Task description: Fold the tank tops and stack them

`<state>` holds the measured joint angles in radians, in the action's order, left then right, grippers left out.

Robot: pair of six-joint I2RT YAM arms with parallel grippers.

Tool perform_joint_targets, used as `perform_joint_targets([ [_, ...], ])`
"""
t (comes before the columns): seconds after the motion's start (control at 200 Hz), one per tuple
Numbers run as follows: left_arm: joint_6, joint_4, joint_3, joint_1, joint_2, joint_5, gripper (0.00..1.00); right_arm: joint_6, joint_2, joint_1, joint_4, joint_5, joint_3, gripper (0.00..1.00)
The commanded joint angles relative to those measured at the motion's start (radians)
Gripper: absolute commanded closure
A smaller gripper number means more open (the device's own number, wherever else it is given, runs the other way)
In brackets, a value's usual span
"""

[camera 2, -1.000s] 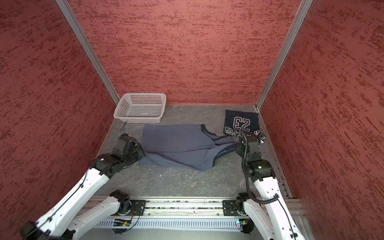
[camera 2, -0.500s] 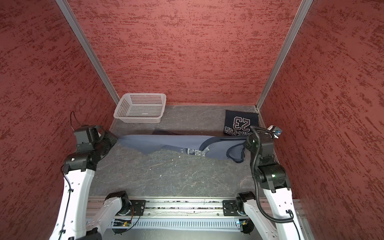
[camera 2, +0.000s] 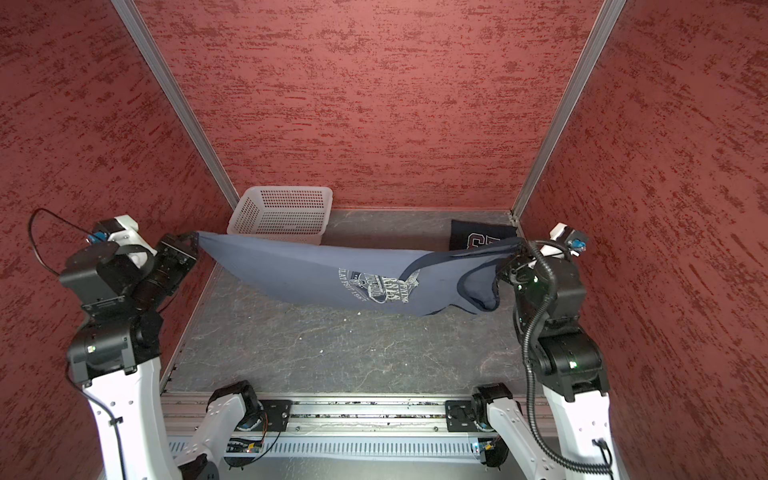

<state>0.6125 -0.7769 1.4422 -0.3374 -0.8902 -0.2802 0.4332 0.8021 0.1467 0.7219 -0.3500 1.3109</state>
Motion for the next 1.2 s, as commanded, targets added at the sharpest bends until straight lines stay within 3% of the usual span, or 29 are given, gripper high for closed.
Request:
perform_joint_targets([
  [0.0,-0.002,0.061,0.073,-0.007,-0.152,-0.051,1.0,-0.053,0.14,-0.009,-0.112,0.006,0.049,1.0],
  [0.286,-0.02,0.058,0.403,0.005,-0.446,-0.134,1.0,-0.109,0.41,-0.022,-0.232,0.021,0.295,1.0],
  [0.421,-0.024,0.081,0.447,0.003,-0.421,-0.131,1.0,-0.105,0.418,-0.029,-0.232,0.053,0.337,1.0],
  [0.566,-0.049,0.07,0.426,-0.009,-0.371,-0.15,1.0,-0.093,0.371,-0.03,-0.227,0.078,0.27,1.0],
  [0.701,-0.039,0.073,0.253,-0.018,-0.254,-0.174,1.0,-0.047,0.291,-0.03,-0.25,0.152,0.102,1.0],
  [0.817,-0.019,0.084,0.015,-0.047,-0.088,-0.162,1.0,0.016,0.233,-0.029,-0.267,0.24,-0.073,1.0],
  [0.952,0.015,-0.016,-0.287,-0.067,0.077,-0.093,1.0,0.062,0.179,-0.029,-0.294,0.308,-0.3,1.0],
  [1.027,0.058,-0.082,-0.475,-0.127,0.175,-0.043,1.0,0.078,0.16,-0.03,-0.28,0.305,-0.413,1.0],
  [1.102,0.083,-0.078,-0.66,-0.207,0.267,-0.091,1.0,0.107,0.135,-0.029,-0.245,0.267,-0.502,1.0],
  [1.197,0.099,-0.094,-0.789,-0.294,0.305,-0.139,1.0,0.163,0.104,-0.029,-0.196,0.249,-0.591,1.0],
])
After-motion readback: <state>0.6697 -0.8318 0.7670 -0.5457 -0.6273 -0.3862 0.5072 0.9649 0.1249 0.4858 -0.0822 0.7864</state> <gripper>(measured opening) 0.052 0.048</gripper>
